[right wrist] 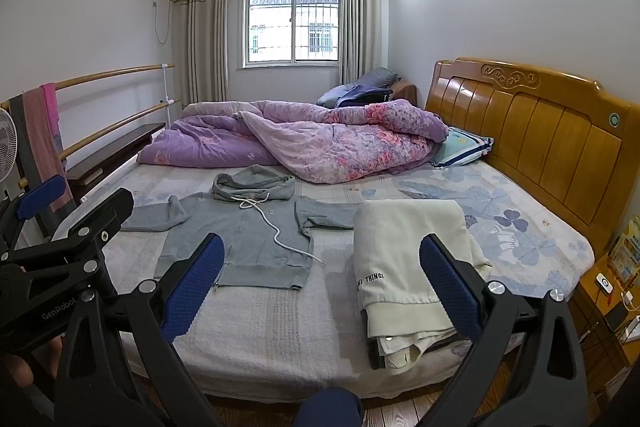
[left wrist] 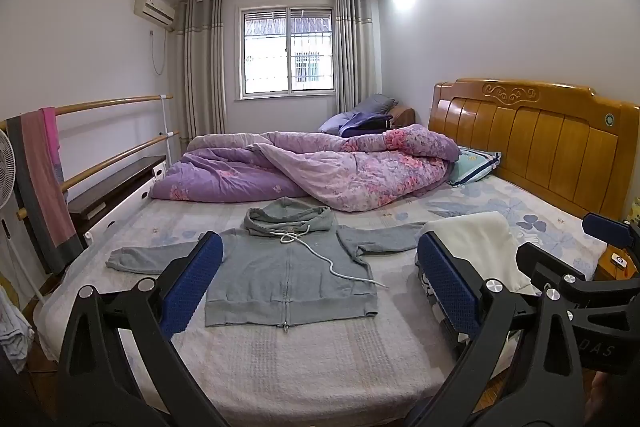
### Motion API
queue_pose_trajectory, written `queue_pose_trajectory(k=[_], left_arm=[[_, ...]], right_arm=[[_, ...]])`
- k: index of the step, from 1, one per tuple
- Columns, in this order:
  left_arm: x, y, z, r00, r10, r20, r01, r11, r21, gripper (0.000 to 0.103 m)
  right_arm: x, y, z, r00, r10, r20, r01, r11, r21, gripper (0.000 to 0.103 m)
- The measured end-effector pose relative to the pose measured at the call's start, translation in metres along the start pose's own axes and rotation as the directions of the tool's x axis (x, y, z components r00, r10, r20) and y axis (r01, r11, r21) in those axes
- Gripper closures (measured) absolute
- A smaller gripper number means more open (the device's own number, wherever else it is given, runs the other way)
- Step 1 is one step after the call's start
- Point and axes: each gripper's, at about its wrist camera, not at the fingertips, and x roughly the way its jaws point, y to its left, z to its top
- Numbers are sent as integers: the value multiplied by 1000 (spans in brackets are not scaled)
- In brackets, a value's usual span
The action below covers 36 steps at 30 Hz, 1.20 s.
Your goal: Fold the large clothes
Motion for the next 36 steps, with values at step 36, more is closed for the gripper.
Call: queue_pose_trajectory(k=[36], left_arm=[[0, 0, 0, 1000, 0, -2, 0, 1000, 2, 5]], right_arm=[[-1, 1, 1, 1000, 0, 3, 0, 1000, -1, 8]])
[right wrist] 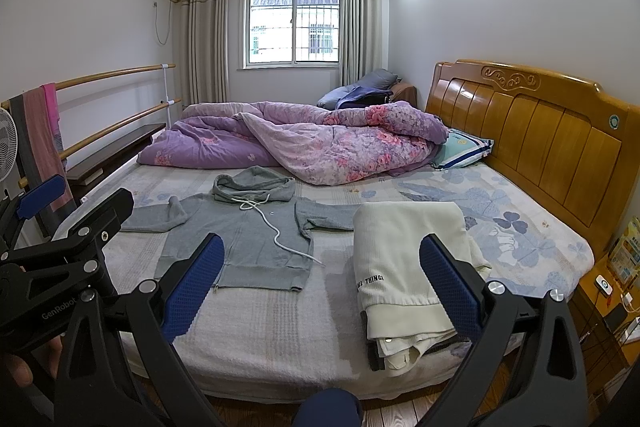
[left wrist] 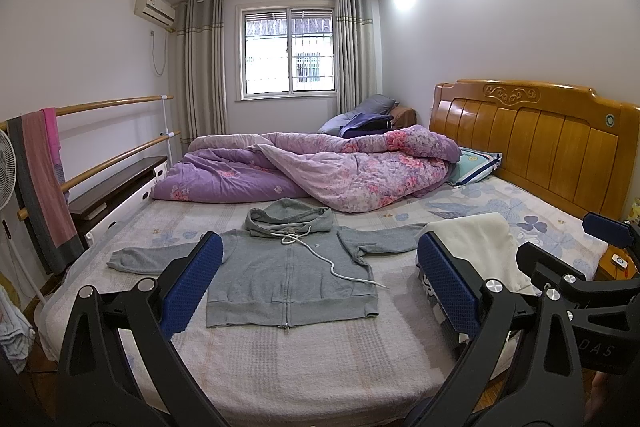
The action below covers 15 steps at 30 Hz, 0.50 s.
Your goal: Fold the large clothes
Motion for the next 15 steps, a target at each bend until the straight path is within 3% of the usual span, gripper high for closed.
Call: queue_pose_trajectory(k=[15], left_arm=[[1, 1, -1, 1000, 1, -4, -1, 1000, 0, 5]], right_arm=[[2, -2, 1, 1000, 1, -5, -1, 1000, 3, 8]])
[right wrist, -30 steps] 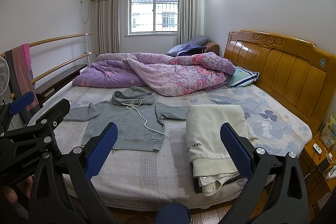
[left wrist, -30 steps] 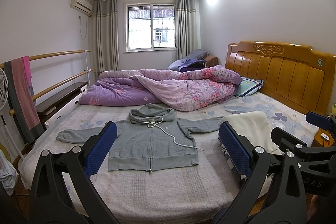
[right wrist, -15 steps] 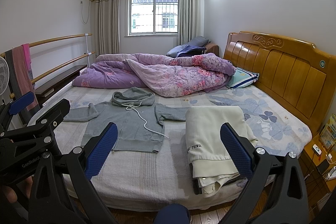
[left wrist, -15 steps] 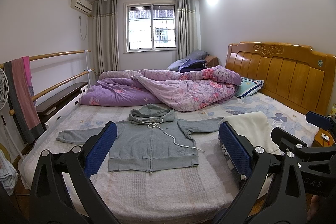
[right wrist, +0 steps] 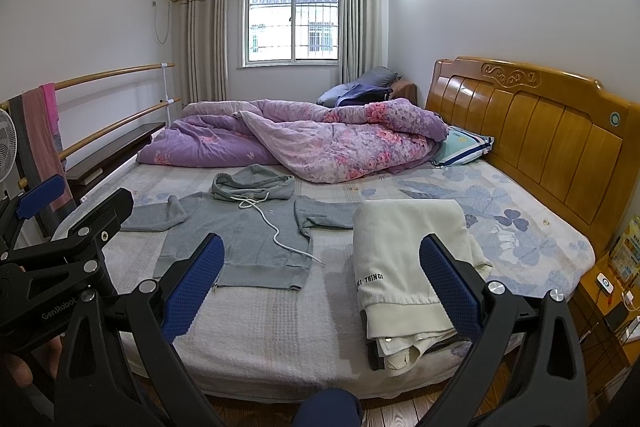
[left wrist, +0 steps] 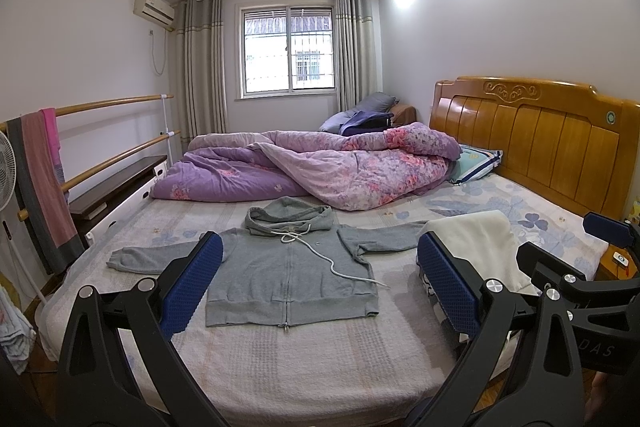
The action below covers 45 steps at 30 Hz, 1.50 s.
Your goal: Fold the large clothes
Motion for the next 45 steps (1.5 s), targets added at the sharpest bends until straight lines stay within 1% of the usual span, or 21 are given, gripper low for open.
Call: queue_pose_trajectory(k=[11, 12, 27, 34, 40, 43, 45], left_arm=[[-4, 6, -1, 1000, -2, -5, 2, 1000, 0, 5], [3, 5, -4, 1000, -1, -7, 1, 1000, 1, 5], [9, 4, -11, 1000, -5, -22, 5, 1000, 3, 5], [21, 3, -14, 999, -2, -50, 3, 1000, 7, 5], [44, 8, -19, 996, 9, -93, -9, 1000, 8, 5], [67, 17, -25, 992, 19, -128, -19, 1000, 1, 5], [86, 25, -32, 987, 31, -160, -32, 999, -8, 5]], right_arm=[[8, -3, -7, 1000, 0, -9, 0, 1000, 3, 8], [8, -3, -7, 1000, 1, -8, -1, 1000, 2, 8], [12, -4, -11, 1000, 3, -23, -2, 1000, 4, 8], [22, -3, -14, 999, 10, -44, -10, 1000, 4, 8], [48, 3, -14, 995, 32, -90, -32, 999, 2, 8], [71, 12, -16, 992, 40, -123, -41, 999, -7, 8], [96, 21, -19, 986, 47, -160, -51, 999, -18, 8]])
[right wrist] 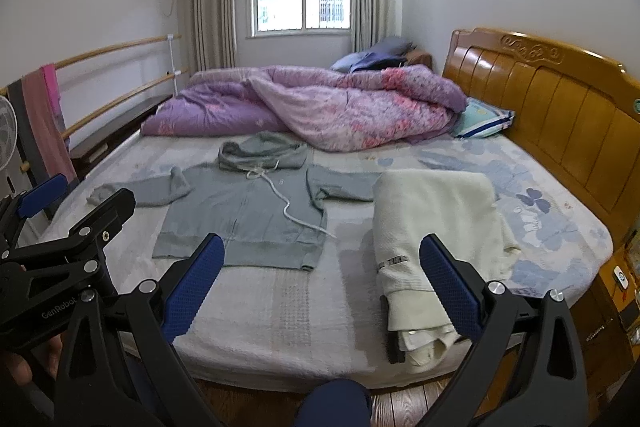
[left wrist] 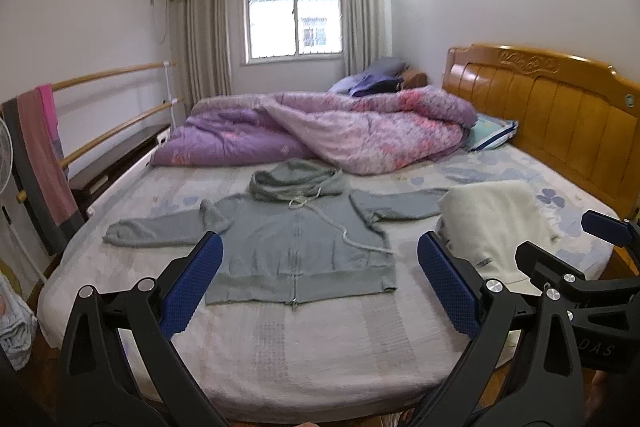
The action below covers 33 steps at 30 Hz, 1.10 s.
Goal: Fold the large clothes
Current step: 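Reach the left tool to the hoodie sleeve cuff and grasp it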
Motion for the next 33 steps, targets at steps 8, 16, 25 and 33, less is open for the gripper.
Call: queue_pose_trajectory(k=[8, 16, 25, 33], left_arm=[[130, 48, -31, 978, 11, -209, -26, 997, -68, 5], [287, 116, -70, 945, 25, -326, -68, 990, -122, 5], [384, 225, -89, 882, -30, -471, -172, 909, -379, 5], [389, 361, -87, 835, -4, -550, -352, 765, -539, 5]], right_arm=[[128, 35, -11, 984, 65, -167, -72, 997, -32, 8], [291, 74, -10, 944, 171, -282, -186, 982, -29, 8], [408, 124, 5, 849, 347, -398, -342, 936, 84, 59], [458, 167, 21, 746, 368, -554, -352, 925, 141, 100]])
